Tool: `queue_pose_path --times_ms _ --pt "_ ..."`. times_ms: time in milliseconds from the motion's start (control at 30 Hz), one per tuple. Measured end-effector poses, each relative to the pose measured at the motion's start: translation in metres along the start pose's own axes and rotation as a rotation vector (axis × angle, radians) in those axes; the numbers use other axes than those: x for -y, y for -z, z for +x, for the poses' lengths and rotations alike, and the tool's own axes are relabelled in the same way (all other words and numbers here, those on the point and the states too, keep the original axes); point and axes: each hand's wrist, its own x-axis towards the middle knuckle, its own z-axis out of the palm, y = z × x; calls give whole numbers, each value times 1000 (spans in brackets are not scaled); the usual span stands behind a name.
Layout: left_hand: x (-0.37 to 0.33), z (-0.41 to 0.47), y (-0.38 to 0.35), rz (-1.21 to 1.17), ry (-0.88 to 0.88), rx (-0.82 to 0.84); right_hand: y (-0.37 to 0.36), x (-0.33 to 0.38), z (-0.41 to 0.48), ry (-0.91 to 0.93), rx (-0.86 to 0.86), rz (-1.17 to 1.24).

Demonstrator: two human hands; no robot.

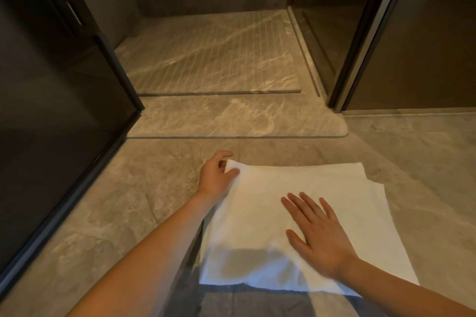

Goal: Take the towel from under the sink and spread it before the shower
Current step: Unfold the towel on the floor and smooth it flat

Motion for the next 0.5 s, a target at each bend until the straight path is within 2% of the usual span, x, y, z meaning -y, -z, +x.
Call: queue_pose_path --times_ms 267,500 --pt "-9 -4 6 -64 -117 78 2 1 -1 -2 2 -10" --pt "-8 -11 7 -137 -81 105 2 0 -1 -2 -15 0"
